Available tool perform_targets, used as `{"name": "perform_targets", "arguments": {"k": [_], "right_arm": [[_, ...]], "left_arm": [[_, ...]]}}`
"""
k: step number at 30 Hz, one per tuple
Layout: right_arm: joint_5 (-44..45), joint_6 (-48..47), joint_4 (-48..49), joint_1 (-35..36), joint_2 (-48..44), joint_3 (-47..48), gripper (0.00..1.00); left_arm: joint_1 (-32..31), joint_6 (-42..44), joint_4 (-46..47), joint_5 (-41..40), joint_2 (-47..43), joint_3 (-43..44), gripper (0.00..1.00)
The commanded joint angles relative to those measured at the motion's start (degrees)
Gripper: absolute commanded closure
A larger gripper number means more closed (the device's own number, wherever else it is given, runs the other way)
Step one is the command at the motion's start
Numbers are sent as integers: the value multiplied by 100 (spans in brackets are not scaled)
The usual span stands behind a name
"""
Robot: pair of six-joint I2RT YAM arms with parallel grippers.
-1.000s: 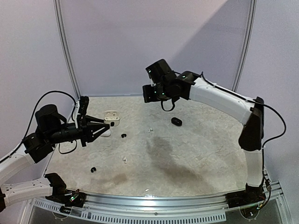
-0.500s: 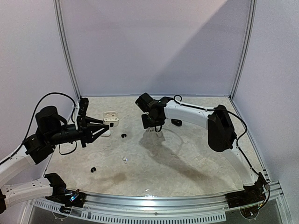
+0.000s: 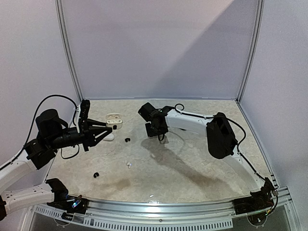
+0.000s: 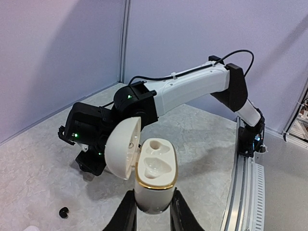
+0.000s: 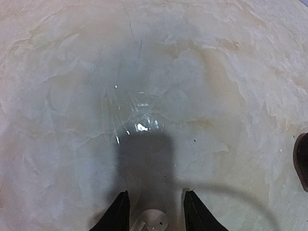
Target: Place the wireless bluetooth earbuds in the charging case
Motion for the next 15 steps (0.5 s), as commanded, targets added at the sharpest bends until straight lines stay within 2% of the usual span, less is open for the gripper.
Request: {"name": "perform_targets", "arguments": {"k": [1,6,10,15], "right_arm": [[42,-71,-140,-57,229,101,66],[-88,-113,-267,-60,156,-45,74],[-329,-357,-245,-52,-124,-397,73],[-133,-680,-570,-52,-395,-695,68]], "left_arm": [[67,-12,141,69,-27,-46,100],[70,22,88,82,-40,-5,100],[75,46,82,80,-44,18,100],[75,61,77,91,-53,20,100]]}}
